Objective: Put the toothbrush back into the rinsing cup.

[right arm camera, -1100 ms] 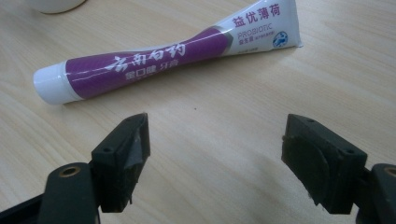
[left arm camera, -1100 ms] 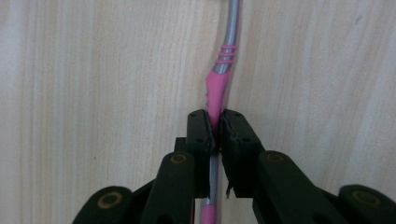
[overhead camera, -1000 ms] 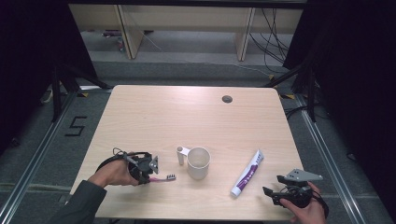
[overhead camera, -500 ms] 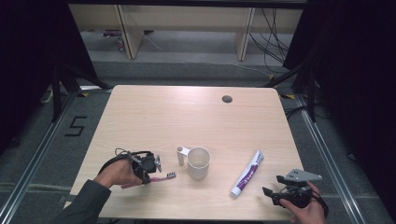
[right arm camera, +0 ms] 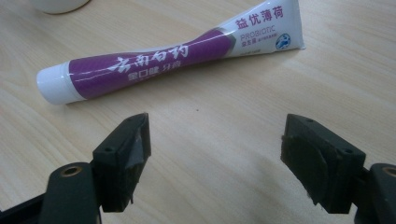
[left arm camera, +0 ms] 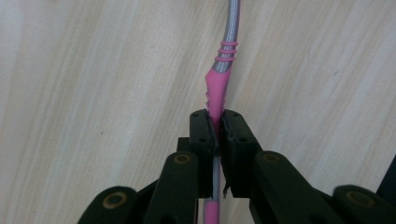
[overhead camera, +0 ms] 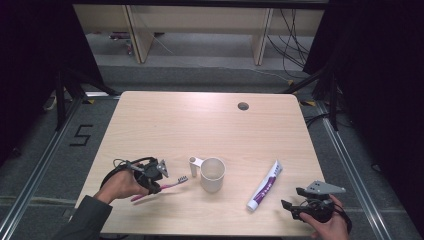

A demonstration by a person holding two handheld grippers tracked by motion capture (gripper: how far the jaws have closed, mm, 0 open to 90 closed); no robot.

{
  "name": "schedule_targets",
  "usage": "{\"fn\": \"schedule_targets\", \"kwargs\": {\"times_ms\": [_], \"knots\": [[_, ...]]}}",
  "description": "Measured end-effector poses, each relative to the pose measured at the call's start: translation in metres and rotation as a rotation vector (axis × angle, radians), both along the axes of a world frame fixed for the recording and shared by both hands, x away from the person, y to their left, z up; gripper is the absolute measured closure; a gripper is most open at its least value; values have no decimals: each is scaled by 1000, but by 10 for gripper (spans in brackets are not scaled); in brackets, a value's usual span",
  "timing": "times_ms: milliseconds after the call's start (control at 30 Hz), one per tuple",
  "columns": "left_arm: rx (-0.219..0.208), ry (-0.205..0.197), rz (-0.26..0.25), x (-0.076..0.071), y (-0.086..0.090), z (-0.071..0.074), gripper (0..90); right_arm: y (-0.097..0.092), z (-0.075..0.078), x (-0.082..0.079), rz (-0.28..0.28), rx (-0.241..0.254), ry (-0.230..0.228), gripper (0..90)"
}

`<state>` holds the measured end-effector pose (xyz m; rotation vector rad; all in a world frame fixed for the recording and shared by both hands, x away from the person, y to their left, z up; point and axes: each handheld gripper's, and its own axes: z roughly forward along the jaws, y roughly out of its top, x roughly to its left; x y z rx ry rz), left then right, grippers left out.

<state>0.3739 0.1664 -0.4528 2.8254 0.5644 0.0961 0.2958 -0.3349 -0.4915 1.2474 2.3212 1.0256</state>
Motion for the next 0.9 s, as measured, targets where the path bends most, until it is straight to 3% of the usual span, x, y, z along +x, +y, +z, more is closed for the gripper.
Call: {"fn": "schedule_targets", "kwargs": {"times_ms": [67,100,167,200,233,300,333,367,400,467,500,567,633,667,700,733,800,900], "knots": [[-48,-25,26,-2,3,7,832,1,0,-1,-13,23,22,247],[-48,-25,26,-2,3,7,832,1,0,-1,-17,24,25,247],[-102,-72,34,-2,9,17,832,0,0,-1,-17,21,15,248],[-102,-72,34,-2,9,17,832,0,0,-1,-17,21,15,248],[-157,-99,64,-4,12,21,832,0,1,-1,-18,25,24,248],[-191,-135,92,-6,15,25,832,0,1,-1,-18,25,24,247],[-224,-151,112,-6,16,26,832,0,0,-1,-17,25,25,247],[-224,-151,112,-6,16,26,832,0,0,-1,-17,25,25,247],[-252,-156,128,-7,17,27,832,0,0,-1,-14,23,21,248],[-297,-197,150,-8,20,29,832,-1,0,-1,-19,24,9,248],[-354,-216,176,-9,21,28,832,-1,0,-1,-19,24,10,248],[-368,-231,189,-9,22,28,832,-1,0,0,-14,26,15,248],[-434,-270,231,-9,23,27,832,-1,0,0,-16,26,15,248],[-434,-270,231,-9,23,27,832,0,0,0,-16,28,19,248],[-476,-303,247,-10,24,28,832,0,0,-1,-20,34,30,248],[-505,-312,265,-10,24,27,832,-1,0,0,-20,29,10,248],[-570,-341,297,-10,25,27,832,-1,0,0,-20,27,19,248],[-623,-361,323,-10,27,26,832,-1,0,0,-18,26,14,248]]}}
